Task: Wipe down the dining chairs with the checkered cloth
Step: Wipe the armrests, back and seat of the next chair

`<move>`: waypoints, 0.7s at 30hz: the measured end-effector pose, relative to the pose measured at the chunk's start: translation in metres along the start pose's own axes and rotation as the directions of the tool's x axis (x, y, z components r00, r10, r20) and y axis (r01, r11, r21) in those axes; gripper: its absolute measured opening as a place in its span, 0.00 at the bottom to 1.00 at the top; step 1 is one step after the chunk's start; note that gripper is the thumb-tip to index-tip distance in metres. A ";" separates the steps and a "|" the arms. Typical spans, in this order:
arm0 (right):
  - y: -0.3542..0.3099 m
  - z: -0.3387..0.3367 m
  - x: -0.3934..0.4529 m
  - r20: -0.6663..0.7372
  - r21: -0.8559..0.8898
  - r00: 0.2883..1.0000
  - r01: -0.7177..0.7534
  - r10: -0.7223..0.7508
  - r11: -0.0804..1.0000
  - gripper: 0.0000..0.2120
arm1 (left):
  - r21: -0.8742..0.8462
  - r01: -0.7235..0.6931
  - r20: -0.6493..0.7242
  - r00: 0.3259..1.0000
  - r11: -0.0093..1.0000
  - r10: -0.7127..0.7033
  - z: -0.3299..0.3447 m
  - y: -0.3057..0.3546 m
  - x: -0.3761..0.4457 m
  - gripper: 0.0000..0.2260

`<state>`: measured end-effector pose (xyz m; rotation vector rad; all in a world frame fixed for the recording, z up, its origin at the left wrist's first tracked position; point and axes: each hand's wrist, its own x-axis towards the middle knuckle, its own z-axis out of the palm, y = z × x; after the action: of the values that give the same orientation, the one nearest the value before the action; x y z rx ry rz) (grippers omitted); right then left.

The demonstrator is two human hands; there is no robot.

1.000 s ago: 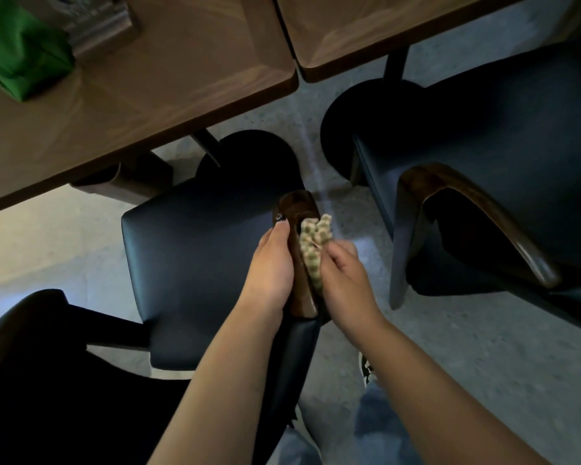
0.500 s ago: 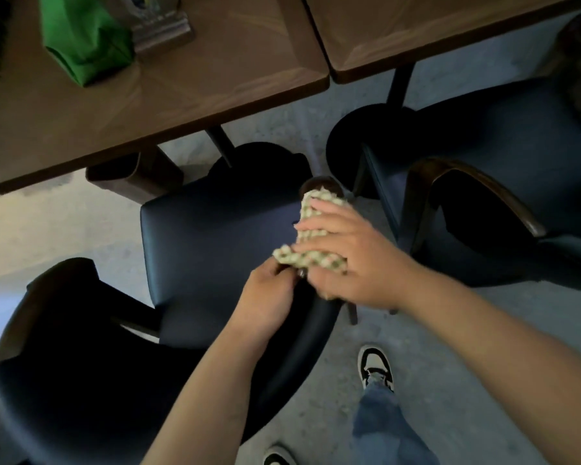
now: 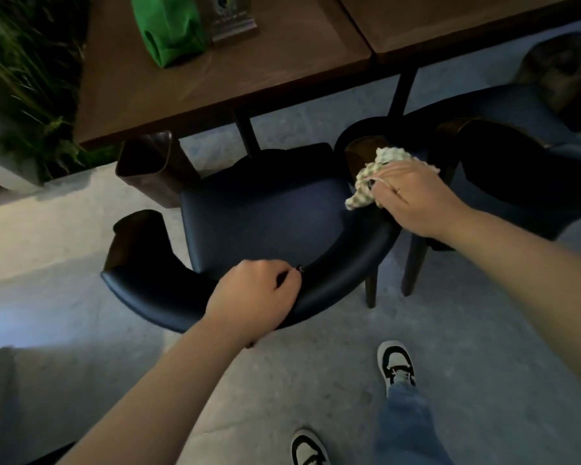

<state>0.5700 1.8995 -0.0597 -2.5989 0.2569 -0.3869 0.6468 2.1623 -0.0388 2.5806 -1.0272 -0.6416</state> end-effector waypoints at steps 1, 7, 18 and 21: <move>-0.006 0.003 -0.005 -0.016 0.007 1.000 0.003 -0.003 1.000 0.22 | 0.027 -0.015 -0.091 0.996 1.000 0.017 0.003 0.002 -0.003 0.17; -0.018 0.003 -0.013 0.106 -0.008 0.994 0.020 -0.019 1.000 0.22 | -0.033 0.012 -0.179 0.984 0.999 -0.017 0.004 0.005 -0.004 0.16; 0.019 -0.018 0.015 0.213 -0.149 0.966 -0.115 0.145 0.982 0.19 | -0.047 0.065 -0.170 0.983 0.997 -0.072 0.008 0.000 0.003 0.12; 0.002 -0.016 0.010 0.162 -0.078 0.974 -0.150 0.161 0.986 0.17 | -0.056 0.085 -0.172 0.981 0.995 -0.094 0.009 0.000 0.004 0.12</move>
<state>0.5741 1.8882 -0.0449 -2.6338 0.4174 -0.1050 0.6450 2.1592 -0.0474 2.5986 -0.8341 -0.4458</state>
